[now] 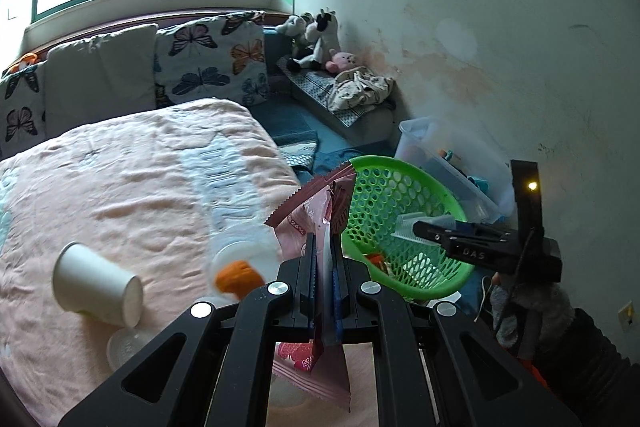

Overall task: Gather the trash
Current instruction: 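Drop the clear plastic tray into the basket with the right tool while the left tool holds the wrapper, then carry the pink wrapper over the green basket and open the left tool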

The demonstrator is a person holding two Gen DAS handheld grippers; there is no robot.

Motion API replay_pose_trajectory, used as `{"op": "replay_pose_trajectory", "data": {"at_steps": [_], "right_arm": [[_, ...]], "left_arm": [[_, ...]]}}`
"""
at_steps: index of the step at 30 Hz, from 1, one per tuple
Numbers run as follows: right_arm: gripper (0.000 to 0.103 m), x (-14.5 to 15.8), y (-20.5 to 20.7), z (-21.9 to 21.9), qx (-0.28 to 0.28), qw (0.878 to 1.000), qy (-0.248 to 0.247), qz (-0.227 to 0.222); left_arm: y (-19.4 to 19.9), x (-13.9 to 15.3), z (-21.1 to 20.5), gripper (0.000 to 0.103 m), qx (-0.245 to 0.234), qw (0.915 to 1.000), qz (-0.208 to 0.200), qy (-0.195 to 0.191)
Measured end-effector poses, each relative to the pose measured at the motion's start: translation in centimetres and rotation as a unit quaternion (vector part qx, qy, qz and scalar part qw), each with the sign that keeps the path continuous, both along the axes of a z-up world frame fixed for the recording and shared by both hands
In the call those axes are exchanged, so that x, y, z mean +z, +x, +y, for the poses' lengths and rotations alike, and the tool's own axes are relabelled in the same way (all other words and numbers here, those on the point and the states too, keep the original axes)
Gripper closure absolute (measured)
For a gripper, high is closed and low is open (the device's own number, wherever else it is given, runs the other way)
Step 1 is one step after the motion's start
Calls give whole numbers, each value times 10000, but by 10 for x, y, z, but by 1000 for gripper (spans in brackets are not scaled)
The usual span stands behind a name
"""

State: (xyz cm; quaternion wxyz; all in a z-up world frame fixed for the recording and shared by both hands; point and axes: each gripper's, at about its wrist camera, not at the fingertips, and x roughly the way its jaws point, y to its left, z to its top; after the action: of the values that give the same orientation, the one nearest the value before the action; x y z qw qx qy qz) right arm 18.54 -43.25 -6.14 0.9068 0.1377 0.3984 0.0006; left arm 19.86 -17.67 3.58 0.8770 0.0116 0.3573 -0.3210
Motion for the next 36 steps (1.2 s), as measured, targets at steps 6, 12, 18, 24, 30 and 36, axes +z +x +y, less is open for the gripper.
{"op": "replay_pose_trajectory", "data": {"at_steps": [6,12,18,24,30,36], "right_arm": [[32,-9,-3,-16,-135,9998,135,23],[33,-2,-18,-26,-180,9997,142,-119],[32,13,-42,-34,-227,9990,126,-358],[32,18,-62,-40,-290,9984,166,-464],[32,15,-73,-46,-356,9978,278,-483],[32,13,-79,-47,-375,9976,341,-479]], "left_arm": [[4,0,-28,96,-198,9998,8,80],[8,-4,-61,96,-435,9989,32,147],[18,-16,-103,96,-704,9971,181,243],[26,-33,-137,96,-895,9945,450,307],[25,-45,-159,94,-1004,9926,570,368],[20,-47,-158,57,-948,9934,562,307]]}}
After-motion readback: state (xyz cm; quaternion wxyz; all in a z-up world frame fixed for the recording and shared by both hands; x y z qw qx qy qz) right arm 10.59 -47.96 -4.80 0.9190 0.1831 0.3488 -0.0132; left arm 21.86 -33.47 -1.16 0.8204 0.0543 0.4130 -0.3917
